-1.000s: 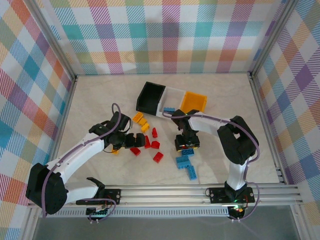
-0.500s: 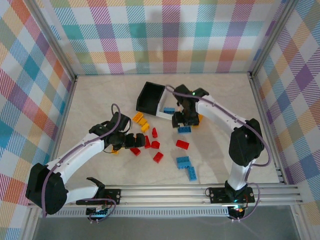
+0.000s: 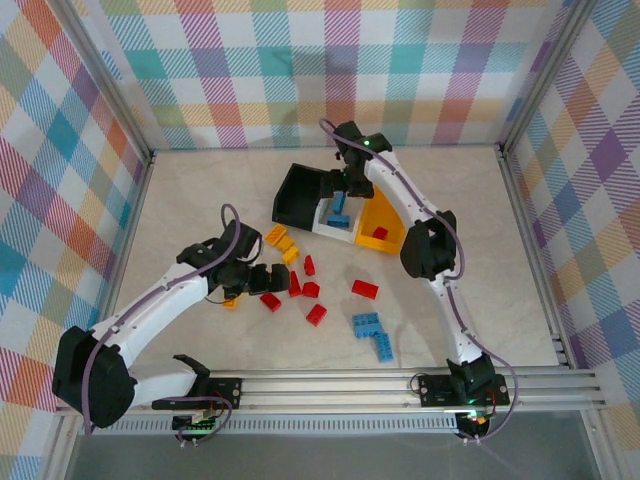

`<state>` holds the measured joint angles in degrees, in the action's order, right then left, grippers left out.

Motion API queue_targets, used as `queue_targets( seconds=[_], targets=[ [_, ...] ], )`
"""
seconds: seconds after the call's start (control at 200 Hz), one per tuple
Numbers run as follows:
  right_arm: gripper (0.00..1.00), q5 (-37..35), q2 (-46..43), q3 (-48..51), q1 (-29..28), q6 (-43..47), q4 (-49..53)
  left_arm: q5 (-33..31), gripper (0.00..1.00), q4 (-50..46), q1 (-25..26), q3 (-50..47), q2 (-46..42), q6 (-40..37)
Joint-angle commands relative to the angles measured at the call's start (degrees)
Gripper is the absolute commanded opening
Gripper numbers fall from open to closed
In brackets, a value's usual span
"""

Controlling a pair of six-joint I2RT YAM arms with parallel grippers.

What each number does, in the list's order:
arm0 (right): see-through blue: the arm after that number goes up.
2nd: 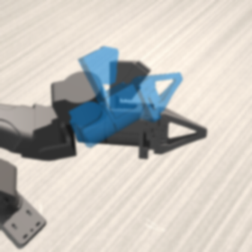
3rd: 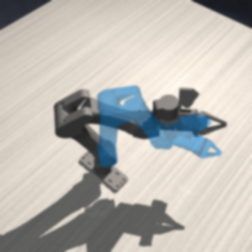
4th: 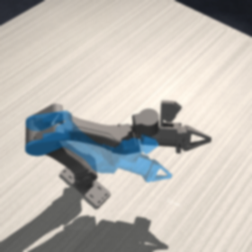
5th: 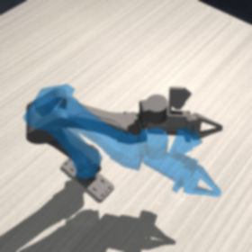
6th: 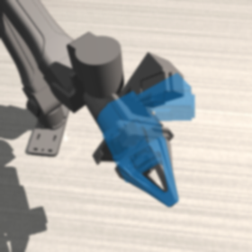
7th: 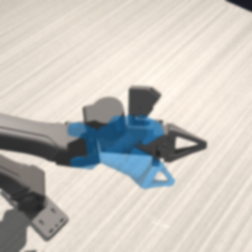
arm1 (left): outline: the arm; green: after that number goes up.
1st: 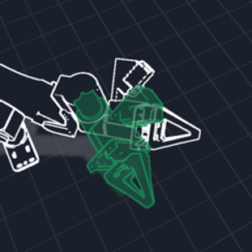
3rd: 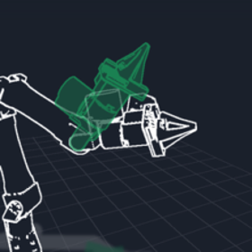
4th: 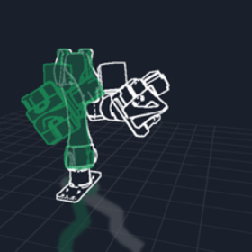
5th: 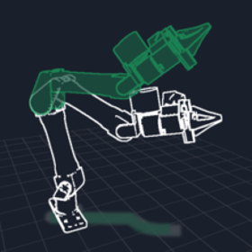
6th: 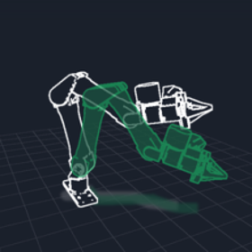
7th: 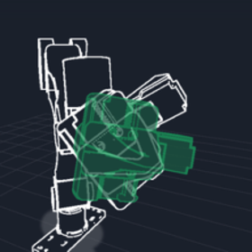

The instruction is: Sort the legos into containers by color

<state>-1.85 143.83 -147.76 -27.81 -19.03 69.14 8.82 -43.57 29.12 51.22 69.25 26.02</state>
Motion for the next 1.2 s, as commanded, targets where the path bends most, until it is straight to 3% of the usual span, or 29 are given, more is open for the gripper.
queue_targets(
  seconds=[0.0,0.145,0.345,0.46,0.57,0.68,0.835,1.195],
  targets=[
    [0.85,0.9,-6.8,4.3,0.3,-0.4,1.6,0.5,1.00,-1.5,1.5,2.0,1.7,-1.7],
    [0.85,1.5,-20.6,24.1,0.2,-0.5,-2.3,1.4,0.95,-0.9,5.1,3.5,6.2,-4.4],
    [0.84,3.0,-42.9,56.0,0.2,-6.3,-7.9,0.8,0.95,2.6,11.1,7.6,13.4,-5.5],
    [0.85,2.6,-52.3,69.0,0.9,-10.3,-9.2,0.5,0.96,3.1,14.4,13.9,20.1,-7.6],
    [0.84,7.9,-58.0,78.4,2.3,-14.8,-12.0,-0.6,0.98,1.6,18.3,21.2,27.3,-9.8],
    [0.82,10.3,-58.8,83.3,2.2,-17.9,-13.5,-0.7,0.98,2.8,19.1,24.0,30.4,-7.8],
    [0.81,10.5,-56.1,85.5,2.0,-21.5,-16.1,-3.6,0.98,2.2,19.2,22.2,28.3,-5.7],
    [0.84,8.6,-39.9,74.8,-3.9,-26.0,-15.2,-7.4,0.98,-2.2,19.2,10.0,14.9,-6.0]
  ],
)
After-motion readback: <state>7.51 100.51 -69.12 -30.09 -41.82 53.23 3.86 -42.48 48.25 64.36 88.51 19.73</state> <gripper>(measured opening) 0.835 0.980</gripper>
